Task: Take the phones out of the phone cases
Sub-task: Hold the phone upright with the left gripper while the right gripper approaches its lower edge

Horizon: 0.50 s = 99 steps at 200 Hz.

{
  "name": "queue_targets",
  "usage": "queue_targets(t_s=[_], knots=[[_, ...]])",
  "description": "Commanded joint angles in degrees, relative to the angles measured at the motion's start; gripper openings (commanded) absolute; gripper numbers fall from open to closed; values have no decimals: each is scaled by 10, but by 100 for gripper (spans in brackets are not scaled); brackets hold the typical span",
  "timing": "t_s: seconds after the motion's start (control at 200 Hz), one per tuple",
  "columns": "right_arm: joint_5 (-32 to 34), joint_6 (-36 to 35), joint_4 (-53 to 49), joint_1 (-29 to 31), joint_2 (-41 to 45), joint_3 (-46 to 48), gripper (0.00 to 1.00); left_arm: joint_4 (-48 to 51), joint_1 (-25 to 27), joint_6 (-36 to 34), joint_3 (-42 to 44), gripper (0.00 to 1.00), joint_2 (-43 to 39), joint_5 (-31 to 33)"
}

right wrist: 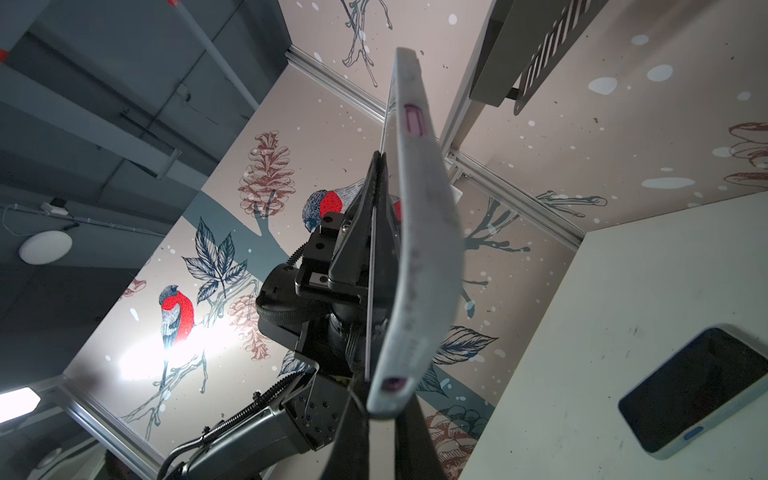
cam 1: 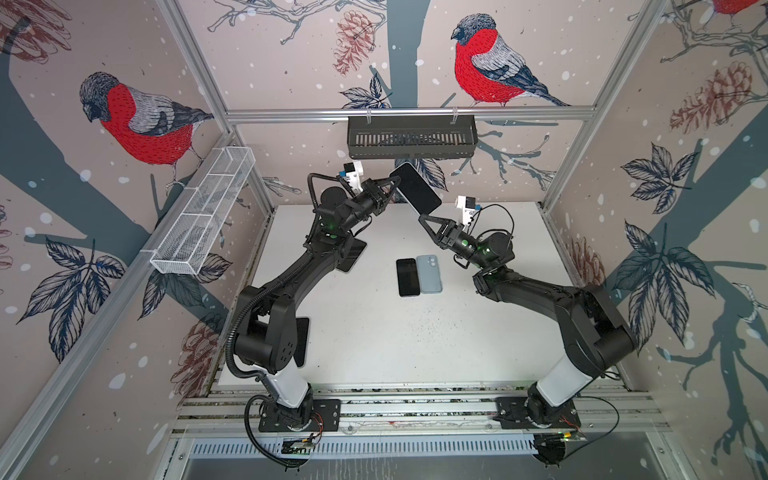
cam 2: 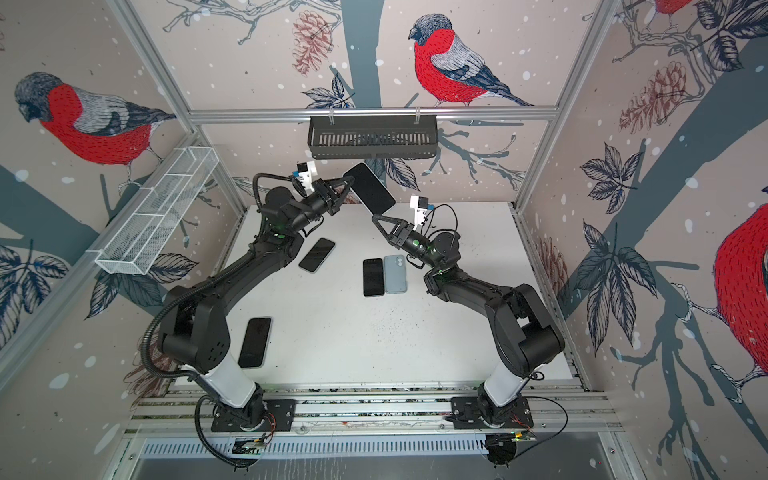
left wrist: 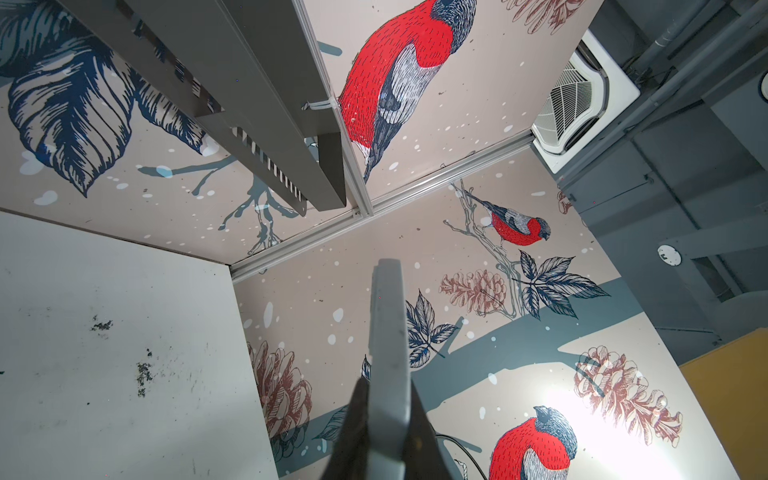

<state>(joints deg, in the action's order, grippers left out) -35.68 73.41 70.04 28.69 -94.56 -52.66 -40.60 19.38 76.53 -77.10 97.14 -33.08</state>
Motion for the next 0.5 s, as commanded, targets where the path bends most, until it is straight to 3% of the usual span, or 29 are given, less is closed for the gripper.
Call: queue_targets(t_s=[0.0,0.105,0.17,0.36,0.49], knots=[[-32,-175,-170,8,22,-22,0,-26,0,37,-10,0,-8,-19],[27,-375,-395,31,42,-84,0,-22,0,64,-20,0,-1,-57],[90,-456,-487,41,44,-114,0,-18,0,69,-21,0,-5,-68],[239,-566,-513,53,79,-108,0,21,0,55,-54,0,-6,-99],[294,-599,-521,55,106,-95,2,41,-1,40,-85,0,4,-121]])
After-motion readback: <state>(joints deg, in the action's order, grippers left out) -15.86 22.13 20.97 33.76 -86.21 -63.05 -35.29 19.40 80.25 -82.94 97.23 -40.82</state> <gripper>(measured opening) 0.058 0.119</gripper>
